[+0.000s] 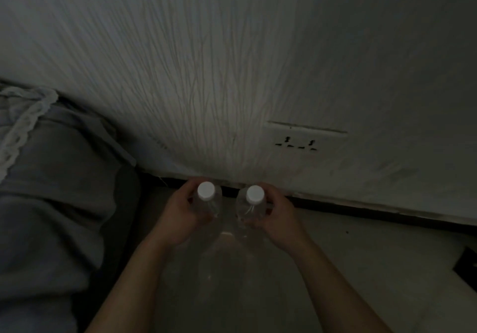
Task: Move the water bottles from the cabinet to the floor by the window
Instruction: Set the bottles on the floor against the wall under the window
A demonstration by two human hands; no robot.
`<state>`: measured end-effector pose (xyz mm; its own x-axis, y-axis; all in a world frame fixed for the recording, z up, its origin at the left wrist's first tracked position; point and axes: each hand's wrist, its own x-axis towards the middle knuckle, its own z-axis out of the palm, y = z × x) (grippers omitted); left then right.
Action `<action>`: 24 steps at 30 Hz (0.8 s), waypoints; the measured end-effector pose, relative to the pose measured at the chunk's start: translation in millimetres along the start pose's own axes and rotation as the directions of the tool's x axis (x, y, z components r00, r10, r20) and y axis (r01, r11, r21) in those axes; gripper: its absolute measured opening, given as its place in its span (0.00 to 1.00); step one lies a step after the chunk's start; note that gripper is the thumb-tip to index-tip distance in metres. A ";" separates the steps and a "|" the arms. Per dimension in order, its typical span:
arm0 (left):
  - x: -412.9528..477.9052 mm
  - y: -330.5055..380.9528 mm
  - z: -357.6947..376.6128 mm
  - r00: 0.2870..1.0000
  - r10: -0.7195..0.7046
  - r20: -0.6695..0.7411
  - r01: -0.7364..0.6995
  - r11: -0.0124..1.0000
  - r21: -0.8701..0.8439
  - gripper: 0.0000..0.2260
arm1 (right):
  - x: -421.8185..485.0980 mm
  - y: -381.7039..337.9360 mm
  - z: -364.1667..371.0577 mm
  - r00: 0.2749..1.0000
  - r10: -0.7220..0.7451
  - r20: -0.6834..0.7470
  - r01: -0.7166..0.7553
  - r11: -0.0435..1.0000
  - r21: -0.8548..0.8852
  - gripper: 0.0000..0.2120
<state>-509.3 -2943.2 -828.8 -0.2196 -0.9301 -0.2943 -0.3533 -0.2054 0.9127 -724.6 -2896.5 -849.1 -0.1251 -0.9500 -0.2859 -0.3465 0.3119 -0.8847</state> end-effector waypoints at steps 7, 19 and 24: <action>8.4 -17.3 5.4 0.999 -0.032 0.010 0.032 0.999 -0.039 0.21 | 3.3 12.3 6.4 1.000 0.000 -0.003 0.000 1.000 0.031 0.31; 12.4 -30.2 10.8 1.000 0.003 -0.018 -0.004 0.999 -0.054 0.21 | 3.0 31.1 13.8 1.000 0.030 0.002 -0.030 0.997 0.074 0.31; 11.4 -34.4 10.7 1.000 -0.007 0.006 0.007 0.997 -0.077 0.22 | 2.9 32.9 15.6 1.000 0.026 0.001 -0.026 0.998 0.049 0.32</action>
<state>-509.4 -2943.4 -866.5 -0.2224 -0.9269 -0.3023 -0.2835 -0.2352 0.9297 -721.9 -2889.1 -884.8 -0.1334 -0.9417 -0.3090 -0.2969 0.3355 -0.8940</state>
